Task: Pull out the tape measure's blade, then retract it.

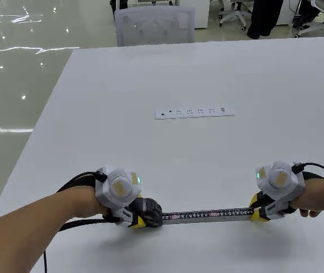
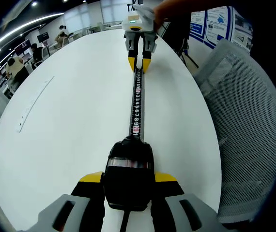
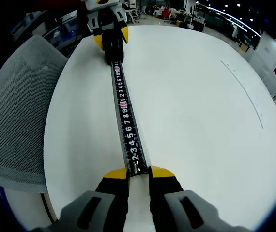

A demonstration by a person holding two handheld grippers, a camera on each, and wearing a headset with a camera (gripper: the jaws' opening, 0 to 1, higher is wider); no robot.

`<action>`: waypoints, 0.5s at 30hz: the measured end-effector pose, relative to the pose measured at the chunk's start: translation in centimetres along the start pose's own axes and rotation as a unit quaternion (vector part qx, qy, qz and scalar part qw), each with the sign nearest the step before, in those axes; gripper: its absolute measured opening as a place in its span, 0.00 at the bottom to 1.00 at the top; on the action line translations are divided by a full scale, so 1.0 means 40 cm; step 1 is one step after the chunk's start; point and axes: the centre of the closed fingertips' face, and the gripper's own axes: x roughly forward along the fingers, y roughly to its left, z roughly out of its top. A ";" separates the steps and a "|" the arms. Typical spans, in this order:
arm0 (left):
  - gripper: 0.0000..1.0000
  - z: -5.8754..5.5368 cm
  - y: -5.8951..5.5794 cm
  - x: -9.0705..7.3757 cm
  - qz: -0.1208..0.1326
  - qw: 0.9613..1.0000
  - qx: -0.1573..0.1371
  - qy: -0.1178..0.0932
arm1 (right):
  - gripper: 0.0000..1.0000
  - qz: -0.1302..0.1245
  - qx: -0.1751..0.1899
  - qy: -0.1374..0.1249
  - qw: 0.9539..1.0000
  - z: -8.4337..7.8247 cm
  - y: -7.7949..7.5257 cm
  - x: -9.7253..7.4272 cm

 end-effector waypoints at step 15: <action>0.38 -0.031 0.023 -0.055 0.044 0.996 -0.074 -0.023 | 0.18 -0.038 0.046 -0.003 0.998 -0.012 0.001 -0.009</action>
